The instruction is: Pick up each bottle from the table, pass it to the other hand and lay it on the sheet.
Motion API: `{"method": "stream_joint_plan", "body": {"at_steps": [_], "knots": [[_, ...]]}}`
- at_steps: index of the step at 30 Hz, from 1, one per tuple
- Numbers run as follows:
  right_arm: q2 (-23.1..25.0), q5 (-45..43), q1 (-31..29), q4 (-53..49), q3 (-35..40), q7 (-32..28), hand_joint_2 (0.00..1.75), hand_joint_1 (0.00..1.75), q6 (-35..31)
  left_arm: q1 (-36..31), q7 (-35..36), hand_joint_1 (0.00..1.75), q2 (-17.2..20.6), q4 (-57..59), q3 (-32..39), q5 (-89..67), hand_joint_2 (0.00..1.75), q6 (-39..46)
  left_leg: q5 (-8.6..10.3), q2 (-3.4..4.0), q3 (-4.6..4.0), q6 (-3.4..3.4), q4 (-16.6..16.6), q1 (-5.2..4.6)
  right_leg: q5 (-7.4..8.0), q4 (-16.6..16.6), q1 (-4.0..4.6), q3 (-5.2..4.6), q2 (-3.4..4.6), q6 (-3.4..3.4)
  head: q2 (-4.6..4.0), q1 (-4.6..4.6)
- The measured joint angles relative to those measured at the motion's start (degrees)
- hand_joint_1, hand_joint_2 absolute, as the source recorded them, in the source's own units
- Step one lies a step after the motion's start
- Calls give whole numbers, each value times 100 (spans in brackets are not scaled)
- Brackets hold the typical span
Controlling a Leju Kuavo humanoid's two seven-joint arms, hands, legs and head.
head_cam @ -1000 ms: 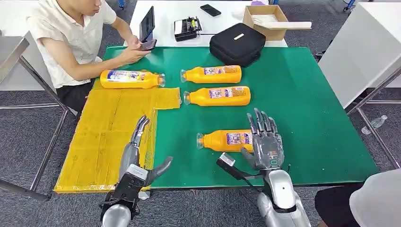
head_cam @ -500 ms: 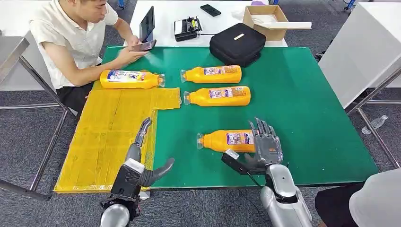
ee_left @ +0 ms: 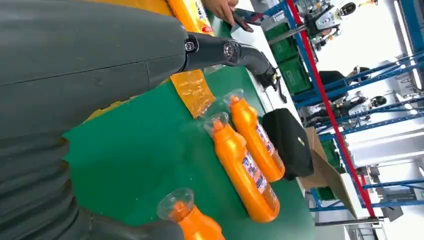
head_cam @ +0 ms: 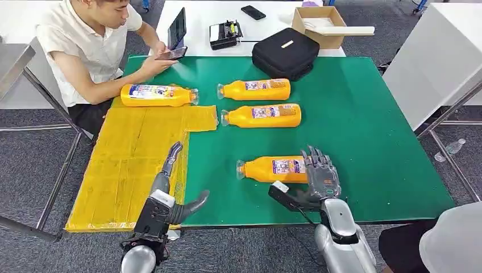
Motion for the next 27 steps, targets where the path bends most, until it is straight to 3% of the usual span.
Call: {"method": "stream_joint_plan", "body": {"at_steps": [18, 19, 20, 22, 23, 27], "knots": [[-123, 9, -551, 947, -286, 72, 175, 0, -98, 56, 59, 0, 0, -26, -31, -188, 175, 26, 0, 1, 1, 0, 0, 0, 0, 0, 0, 0, 1, 0, 0, 0], [-118, 1, -596, 1009, -293, 38, 175, 31, -120, 56, 59, 0, 0, -26, -33, -195, 175, 26, 0, 2, 1, 0, 0, 1, 0, 0, 0, -1, 1, 0, 0, 0], [-114, -33, -649, 1089, -302, 16, 175, 129, -135, 55, 59, 0, 0, -26, -35, -197, 175, 26, 0, 3, 2, 0, 0, 1, 0, 0, 1, -1, 1, 0, 0, -2], [-103, -127, -753, 1266, -334, -41, 175, 134, -129, 52, 59, 0, 0, -26, -50, -214, 175, 26, 0, 4, 6, 0, 0, 1, 1, 0, 1, 0, 1, 0, 0, 0], [-101, -175, -805, 1373, -350, -72, 175, 168, -98, 52, 59, 0, 0, -26, -50, -214, 175, 24, 0, 3, 7, 0, 0, 1, 1, 0, 1, 0, 1, 0, 0, 0], [-85, -297, -953, 1824, -430, -229, 175, 175, -231, 50, 55, 0, 0, -24, -55, -219, 175, 18, 0, 2, 10, 0, 0, 1, 1, 0, 1, 7, 1, 0, 0, 0]]}}
